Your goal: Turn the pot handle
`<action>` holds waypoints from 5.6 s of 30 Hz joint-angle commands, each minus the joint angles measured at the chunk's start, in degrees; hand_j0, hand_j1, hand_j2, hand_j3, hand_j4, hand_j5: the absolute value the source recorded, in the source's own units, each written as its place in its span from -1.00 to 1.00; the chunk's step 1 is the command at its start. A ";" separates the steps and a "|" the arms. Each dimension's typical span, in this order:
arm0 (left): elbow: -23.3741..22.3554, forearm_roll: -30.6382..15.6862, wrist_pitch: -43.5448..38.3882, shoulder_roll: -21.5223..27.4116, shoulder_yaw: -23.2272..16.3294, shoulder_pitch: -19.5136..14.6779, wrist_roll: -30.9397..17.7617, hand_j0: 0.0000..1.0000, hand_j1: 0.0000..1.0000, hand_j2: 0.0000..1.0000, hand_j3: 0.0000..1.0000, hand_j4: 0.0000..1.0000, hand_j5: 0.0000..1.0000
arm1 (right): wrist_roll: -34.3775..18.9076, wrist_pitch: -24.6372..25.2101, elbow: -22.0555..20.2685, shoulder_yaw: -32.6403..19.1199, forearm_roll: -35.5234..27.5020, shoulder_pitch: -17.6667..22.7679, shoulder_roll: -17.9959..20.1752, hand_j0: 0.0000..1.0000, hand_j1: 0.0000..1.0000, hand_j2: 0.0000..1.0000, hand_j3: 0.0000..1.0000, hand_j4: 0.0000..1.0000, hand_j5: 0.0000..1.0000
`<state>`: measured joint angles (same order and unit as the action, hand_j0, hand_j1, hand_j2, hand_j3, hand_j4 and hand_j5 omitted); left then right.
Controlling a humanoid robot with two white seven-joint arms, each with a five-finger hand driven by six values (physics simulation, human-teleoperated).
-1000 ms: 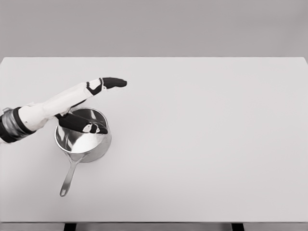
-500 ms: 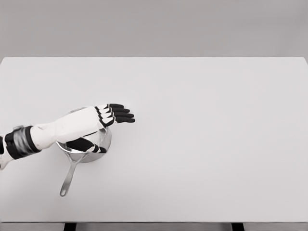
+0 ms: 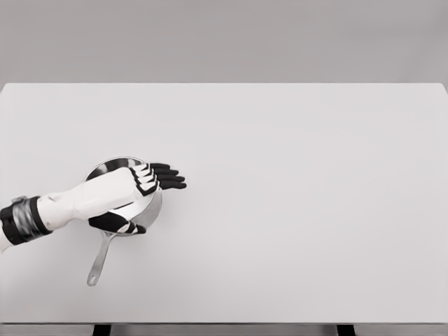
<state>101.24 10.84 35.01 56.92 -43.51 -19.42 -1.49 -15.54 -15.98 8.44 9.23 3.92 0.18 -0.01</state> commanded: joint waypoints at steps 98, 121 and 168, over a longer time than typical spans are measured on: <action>0.10 -1.43 -0.01 8.12 5.72 5.01 -4.40 1.00 1.00 1.00 1.00 1.00 1.00 | -0.02 -0.02 0.00 -0.01 0.03 0.00 0.01 1.00 1.00 1.00 1.00 1.00 1.00; -0.07 -0.90 -0.01 10.32 11.78 9.67 -4.93 1.00 1.00 1.00 1.00 1.00 1.00 | -0.02 -0.02 0.00 -0.01 0.03 0.00 0.01 1.00 1.00 1.00 1.00 1.00 1.00; 0.01 -3.37 -0.01 10.67 19.34 14.06 -8.26 1.00 1.00 1.00 1.00 1.00 1.00 | -0.02 -0.02 0.00 -0.01 0.03 0.00 0.01 1.00 1.00 1.00 1.00 1.00 1.00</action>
<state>101.26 7.90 35.05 67.60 -24.24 -5.36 -9.85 -15.54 -15.98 8.44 9.23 3.92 0.18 -0.01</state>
